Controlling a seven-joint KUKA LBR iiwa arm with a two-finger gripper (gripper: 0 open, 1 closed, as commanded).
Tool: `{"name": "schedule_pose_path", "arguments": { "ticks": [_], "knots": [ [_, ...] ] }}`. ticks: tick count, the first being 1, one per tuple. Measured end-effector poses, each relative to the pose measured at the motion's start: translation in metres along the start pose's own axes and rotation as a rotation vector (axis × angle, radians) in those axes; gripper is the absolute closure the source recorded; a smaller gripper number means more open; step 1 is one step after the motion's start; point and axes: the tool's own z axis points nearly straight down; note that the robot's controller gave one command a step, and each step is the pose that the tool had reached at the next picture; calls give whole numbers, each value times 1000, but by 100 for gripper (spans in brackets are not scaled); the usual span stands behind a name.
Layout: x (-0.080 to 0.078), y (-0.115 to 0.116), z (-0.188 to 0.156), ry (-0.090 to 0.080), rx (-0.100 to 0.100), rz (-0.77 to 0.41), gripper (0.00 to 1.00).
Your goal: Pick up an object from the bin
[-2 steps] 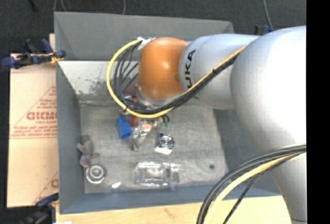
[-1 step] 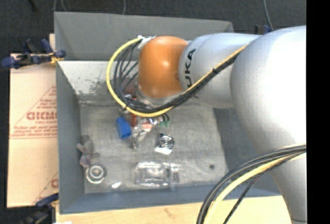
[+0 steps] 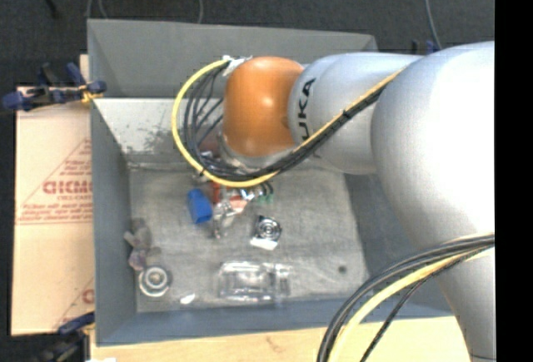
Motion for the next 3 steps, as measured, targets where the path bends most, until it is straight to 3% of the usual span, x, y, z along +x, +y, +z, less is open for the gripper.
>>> {"name": "schedule_pose_path", "arguments": {
  "ticks": [1,2,3],
  "knots": [
    [-2,-1,-1,-2,0,6,0],
    [-4,2,2,-3,7,-123,0],
    [-5,3,0,-8,5,-120,100]
  ]
}}
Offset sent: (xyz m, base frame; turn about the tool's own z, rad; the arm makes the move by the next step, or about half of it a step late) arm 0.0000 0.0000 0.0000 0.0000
